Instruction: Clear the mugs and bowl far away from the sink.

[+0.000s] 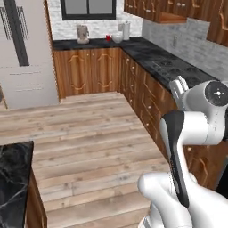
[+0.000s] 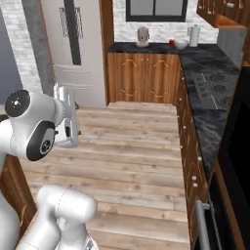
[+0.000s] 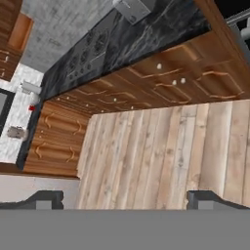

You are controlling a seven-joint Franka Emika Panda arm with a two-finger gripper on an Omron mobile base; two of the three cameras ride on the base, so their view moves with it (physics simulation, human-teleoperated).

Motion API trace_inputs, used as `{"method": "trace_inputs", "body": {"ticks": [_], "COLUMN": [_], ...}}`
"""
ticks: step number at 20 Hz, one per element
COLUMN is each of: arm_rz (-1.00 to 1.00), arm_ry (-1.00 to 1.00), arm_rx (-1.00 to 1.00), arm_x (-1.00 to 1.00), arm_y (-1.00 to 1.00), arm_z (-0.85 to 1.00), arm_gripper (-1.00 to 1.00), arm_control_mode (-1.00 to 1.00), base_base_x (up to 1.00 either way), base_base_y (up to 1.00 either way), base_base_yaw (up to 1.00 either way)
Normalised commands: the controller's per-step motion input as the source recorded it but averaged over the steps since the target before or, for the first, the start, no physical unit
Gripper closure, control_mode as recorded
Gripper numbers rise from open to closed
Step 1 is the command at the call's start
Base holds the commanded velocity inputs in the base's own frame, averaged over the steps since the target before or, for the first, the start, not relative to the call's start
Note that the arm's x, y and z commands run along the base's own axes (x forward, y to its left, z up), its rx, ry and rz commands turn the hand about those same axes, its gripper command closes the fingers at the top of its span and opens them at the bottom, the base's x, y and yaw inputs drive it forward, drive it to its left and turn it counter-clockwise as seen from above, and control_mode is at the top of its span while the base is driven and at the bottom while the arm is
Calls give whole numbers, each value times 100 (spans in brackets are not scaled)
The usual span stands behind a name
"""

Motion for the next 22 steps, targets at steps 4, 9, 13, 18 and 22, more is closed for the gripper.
{"method": "trace_inputs", "body": {"ticks": [4, 9, 13, 18, 22], "arm_rz": [0, 0, 0, 0, 0], "arm_ry": [0, 0, 0, 0, 0], "arm_rx": [0, 0, 0, 0, 0], "arm_x": [0, 0, 0, 0, 0], "arm_y": [0, 0, 0, 0, 0], "arm_z": [0, 0, 0, 0, 0], "arm_gripper": [-100, -100, -100, -100, -100], "arm_control_mode": [100, 100, 100, 100, 100], "base_base_x": [-100, -100, -100, -100, -63], "base_base_y": [-25, -21, -18, -11, -7], "base_base_yaw": [6, 6, 5, 7, 77]}}
